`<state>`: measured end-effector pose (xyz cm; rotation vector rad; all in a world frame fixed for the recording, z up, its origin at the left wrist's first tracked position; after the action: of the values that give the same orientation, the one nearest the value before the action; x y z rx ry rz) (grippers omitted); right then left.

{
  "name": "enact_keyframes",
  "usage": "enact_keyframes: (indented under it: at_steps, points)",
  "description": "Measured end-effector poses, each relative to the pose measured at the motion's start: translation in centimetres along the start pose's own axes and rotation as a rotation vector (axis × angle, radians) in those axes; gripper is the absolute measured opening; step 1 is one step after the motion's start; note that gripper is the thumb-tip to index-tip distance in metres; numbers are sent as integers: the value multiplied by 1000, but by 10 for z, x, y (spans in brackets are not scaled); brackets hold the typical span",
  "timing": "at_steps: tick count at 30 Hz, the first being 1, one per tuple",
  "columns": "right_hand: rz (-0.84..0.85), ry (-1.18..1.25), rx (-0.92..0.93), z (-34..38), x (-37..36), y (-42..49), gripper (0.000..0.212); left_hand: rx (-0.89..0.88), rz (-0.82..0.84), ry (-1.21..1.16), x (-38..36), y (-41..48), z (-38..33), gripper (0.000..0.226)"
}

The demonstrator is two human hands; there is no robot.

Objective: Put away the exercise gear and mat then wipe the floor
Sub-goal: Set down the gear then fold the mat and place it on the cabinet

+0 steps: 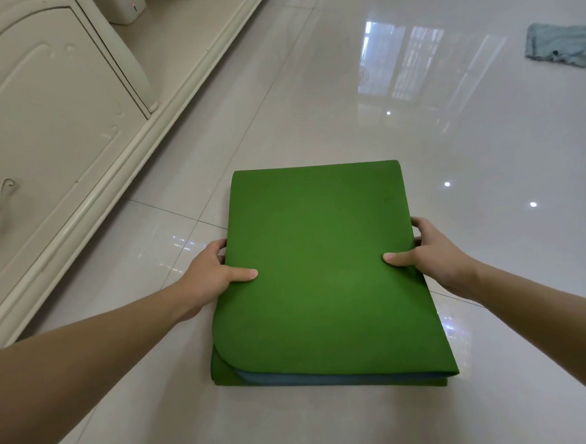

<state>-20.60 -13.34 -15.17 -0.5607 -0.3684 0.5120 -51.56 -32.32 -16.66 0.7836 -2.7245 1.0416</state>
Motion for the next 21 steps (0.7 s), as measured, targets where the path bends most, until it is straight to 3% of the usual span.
enact_keyframes:
  at_steps: [6, 10, 21]
  points:
    - [-2, 21, -28, 0, -2, 2, 80, 6, 0, 14, -1, 4, -3, 82]
    - [-8, 16, -21, 1, -1, 1, 79, -13, 5, -24, -1, 4, -2, 69]
    - [14, 101, -52, 0, -2, -1, 72, -40, 20, -84, -4, -4, -6, 67]
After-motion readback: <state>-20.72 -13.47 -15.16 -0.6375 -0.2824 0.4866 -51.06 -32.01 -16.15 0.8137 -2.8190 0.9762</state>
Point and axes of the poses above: each hand's wrist, its own y-axis towards the middle knuckle, its own x-axis out of the back of the hand, z = x × y, the point moved 10 cm from there along y, towards the middle knuckle, and after that the axes turned 5 degrees about -z, right-handed, at the moved point
